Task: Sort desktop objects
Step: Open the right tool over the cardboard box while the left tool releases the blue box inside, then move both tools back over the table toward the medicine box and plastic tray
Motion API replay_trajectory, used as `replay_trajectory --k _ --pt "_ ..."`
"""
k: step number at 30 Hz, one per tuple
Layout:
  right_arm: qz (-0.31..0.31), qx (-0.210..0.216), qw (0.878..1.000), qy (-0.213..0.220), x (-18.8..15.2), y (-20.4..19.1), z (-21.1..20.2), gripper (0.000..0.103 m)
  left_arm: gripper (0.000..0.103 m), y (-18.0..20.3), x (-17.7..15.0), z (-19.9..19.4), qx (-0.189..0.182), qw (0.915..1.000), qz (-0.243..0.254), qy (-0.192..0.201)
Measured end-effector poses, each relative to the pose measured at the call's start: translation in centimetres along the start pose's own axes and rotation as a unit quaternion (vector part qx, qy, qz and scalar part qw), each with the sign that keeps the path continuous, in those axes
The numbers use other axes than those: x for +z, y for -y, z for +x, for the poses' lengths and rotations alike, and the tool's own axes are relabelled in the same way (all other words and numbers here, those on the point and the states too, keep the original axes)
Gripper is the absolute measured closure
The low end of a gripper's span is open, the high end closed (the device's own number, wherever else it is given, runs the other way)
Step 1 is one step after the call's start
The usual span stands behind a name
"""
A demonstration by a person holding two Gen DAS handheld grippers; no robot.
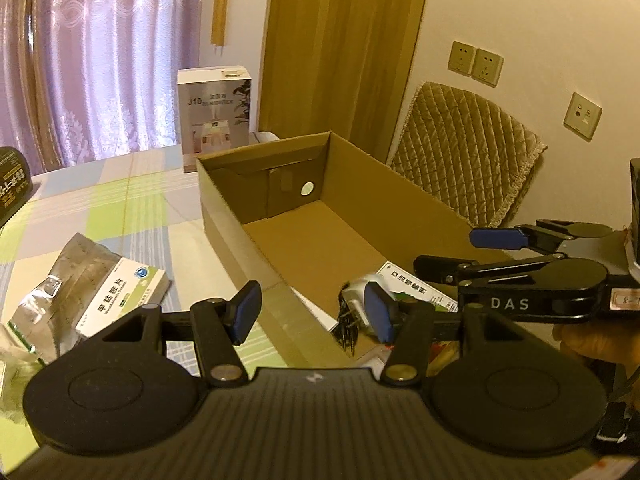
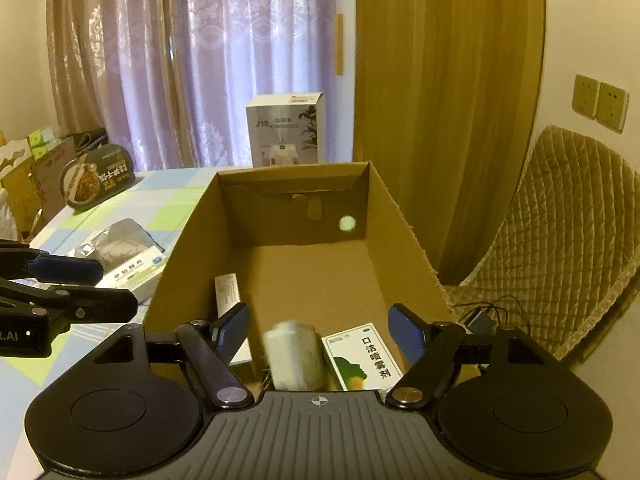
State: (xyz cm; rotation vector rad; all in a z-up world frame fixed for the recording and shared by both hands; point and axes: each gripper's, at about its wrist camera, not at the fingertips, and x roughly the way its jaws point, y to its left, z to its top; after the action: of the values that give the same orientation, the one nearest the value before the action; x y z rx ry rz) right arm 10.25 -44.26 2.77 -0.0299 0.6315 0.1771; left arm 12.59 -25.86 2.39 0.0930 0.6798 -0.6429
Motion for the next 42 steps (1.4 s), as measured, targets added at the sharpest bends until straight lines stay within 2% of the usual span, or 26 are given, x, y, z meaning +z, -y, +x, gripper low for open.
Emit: replay_trajectory --k 9,11,13,17,27,36,42 --pt "-0.012 0.007 1.0 0.007 0.5 -1.9 -0.8 0.029 0.051 -2.3 -1.0 -2.2 0.02 0.9997 -0.012 0.006" --pt "-0.014 0.011 1.0 0.012 0.6 -2.5 -1.1 0.029 0.048 -3.1 -1.5 -3.0 0.029 0.9994 -0.015 0.008" --pt "-0.016 0.016 1.0 0.017 0.8 -3.3 -1.5 0.026 0.041 -4.3 -2.2 -3.9 0.04 0.999 -0.018 0.008" --pt "-0.026 0.032 0.999 0.025 1.1 -5.3 -2.1 0.018 0.034 -7.0 -3.9 -5.7 0.068 0.9973 -0.026 0.004" --pt "-0.058 0.084 0.994 0.032 1.4 -11.7 -2.2 0.007 0.013 -14.2 -7.7 -10.6 0.143 0.9887 -0.043 -0.011" --pt "-0.089 0.12 0.989 0.018 0.9 -16.8 -0.9 0.006 0.01 -19.7 -9.7 -13.4 0.185 0.981 -0.054 -0.019" --pt "-0.11 0.135 0.985 0.007 0.5 -19.0 0.1 0.006 0.009 -22.2 -10.5 -13.5 0.177 0.9822 -0.057 -0.022"
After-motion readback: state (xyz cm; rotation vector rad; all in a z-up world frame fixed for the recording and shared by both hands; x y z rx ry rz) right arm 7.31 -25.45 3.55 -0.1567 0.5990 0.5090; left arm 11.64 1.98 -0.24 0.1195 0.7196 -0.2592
